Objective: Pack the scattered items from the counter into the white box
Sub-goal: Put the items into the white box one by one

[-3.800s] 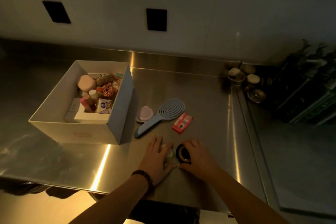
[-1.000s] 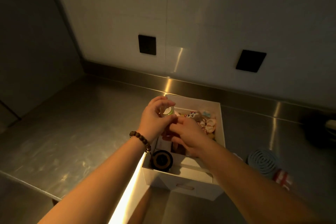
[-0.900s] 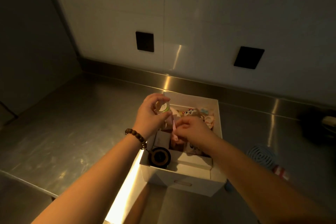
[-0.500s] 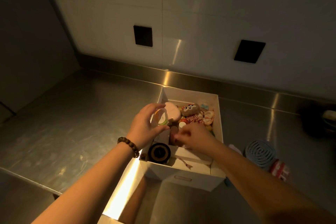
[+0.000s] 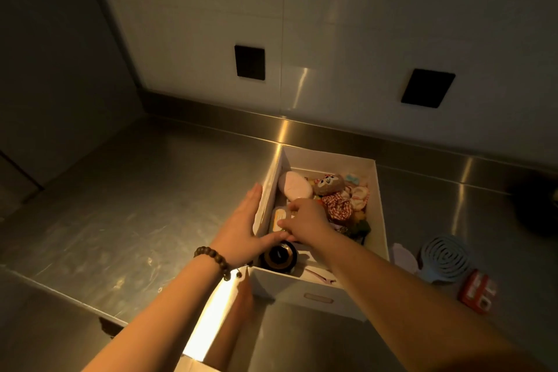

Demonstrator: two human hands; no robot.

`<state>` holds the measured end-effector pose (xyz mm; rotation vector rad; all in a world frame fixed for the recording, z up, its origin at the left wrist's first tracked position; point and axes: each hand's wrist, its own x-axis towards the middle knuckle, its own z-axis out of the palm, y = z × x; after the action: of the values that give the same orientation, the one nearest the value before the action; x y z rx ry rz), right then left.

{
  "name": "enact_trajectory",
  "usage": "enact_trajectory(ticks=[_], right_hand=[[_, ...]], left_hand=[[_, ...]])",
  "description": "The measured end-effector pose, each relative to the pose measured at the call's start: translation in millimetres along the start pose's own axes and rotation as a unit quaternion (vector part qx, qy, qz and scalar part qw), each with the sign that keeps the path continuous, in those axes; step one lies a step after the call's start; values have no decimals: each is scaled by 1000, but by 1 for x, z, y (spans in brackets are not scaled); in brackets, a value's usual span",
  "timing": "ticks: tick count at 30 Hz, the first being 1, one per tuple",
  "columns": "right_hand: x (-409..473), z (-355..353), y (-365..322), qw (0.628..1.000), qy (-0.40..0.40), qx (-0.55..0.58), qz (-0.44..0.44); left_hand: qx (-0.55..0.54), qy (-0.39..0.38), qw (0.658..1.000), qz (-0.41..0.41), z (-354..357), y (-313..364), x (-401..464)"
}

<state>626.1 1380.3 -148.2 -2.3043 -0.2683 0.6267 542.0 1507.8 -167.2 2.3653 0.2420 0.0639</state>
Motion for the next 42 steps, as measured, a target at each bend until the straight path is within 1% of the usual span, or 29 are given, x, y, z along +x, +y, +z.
enact_trajectory(ticks=[3,6,9,12,14,18,20,22,24,26,29,31,34,36,38,40,42], right_hand=[[3,14,-3,998,13,-59,-7],[4,15,-2,999,-25,-38,-11],[1,7,3,996,-78,34,-11],[-8,-9,8,978,-117,171,-7],[-20,-26,11,964,-111,242,3],[-42,-73,33,958,-81,274,-38],[-53,-100,50,950,-55,303,-51],[-63,-130,72,944,-11,324,-61],[-70,-161,101,948,36,308,-68],[-77,-191,137,961,80,258,-51],[-86,-223,195,986,125,114,-9],[-94,-233,230,990,138,40,12],[-103,-226,274,993,113,16,33],[-104,-212,297,996,72,3,43],[-102,-197,313,998,49,-4,43],[-97,-184,323,997,41,-58,39],[-92,-175,331,991,60,-111,36]], left_hand=[[-7,-47,999,-4,-1,-3,0],[-25,-59,998,-1,0,-6,0],[-25,-57,998,6,2,-7,2],[-27,-52,998,20,-1,-3,2],[-29,-47,998,43,-5,6,3],[-66,-34,993,90,-11,45,9],[-102,-60,986,113,-7,72,12],[-120,-92,980,127,7,102,13],[-95,-101,982,128,29,129,14],[-46,-88,986,138,54,157,14],[12,-60,980,187,94,193,9],[30,-50,980,188,124,210,6],[49,-66,987,139,176,223,3],[72,-73,991,81,208,220,-1],[98,-78,992,9,231,210,-7],[139,-99,984,-58,245,197,-15],[150,-113,977,-102,255,187,-21]])
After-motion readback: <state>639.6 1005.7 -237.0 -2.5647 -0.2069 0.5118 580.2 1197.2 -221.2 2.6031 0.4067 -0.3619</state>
